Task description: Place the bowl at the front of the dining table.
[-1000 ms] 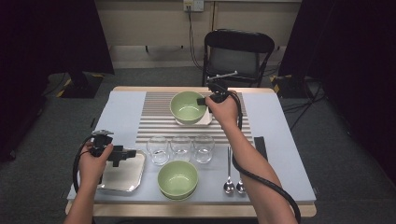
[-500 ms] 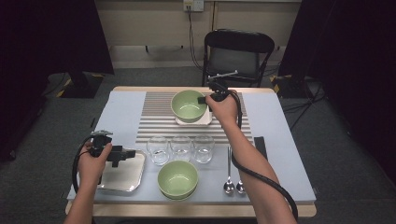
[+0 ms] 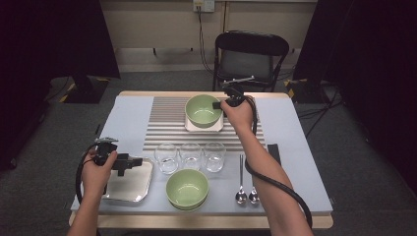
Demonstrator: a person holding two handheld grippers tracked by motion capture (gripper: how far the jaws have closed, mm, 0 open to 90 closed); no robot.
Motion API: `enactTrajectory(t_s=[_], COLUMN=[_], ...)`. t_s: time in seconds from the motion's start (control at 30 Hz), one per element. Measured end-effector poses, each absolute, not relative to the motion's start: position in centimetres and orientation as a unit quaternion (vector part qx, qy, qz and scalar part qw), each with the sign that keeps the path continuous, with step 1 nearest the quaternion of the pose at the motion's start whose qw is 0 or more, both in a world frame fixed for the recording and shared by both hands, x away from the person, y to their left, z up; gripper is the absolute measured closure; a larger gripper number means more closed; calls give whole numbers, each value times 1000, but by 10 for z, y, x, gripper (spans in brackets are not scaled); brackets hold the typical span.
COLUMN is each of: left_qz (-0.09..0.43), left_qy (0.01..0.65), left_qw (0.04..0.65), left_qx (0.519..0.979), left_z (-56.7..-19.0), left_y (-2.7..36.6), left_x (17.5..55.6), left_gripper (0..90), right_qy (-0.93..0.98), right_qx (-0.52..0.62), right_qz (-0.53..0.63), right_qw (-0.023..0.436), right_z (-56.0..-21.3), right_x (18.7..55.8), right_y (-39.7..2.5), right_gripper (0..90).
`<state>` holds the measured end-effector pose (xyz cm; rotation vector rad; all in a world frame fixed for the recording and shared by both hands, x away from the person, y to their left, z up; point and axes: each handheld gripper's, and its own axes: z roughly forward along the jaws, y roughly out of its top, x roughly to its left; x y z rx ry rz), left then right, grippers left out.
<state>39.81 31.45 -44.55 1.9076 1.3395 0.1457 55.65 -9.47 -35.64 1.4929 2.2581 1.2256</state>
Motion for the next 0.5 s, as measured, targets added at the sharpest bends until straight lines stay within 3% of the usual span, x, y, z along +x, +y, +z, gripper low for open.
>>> enactTrajectory(t_s=[0.5], left_qz=[58], left_qy=[528], left_qw=[391], left_qx=[752], left_z=[-445], left_y=[315], left_x=[398], left_gripper=[218], right_qy=[752], right_qx=[509], right_qz=[408], right_qw=[89], right_z=[-364], right_x=[564], right_y=[-94], right_gripper=[832])
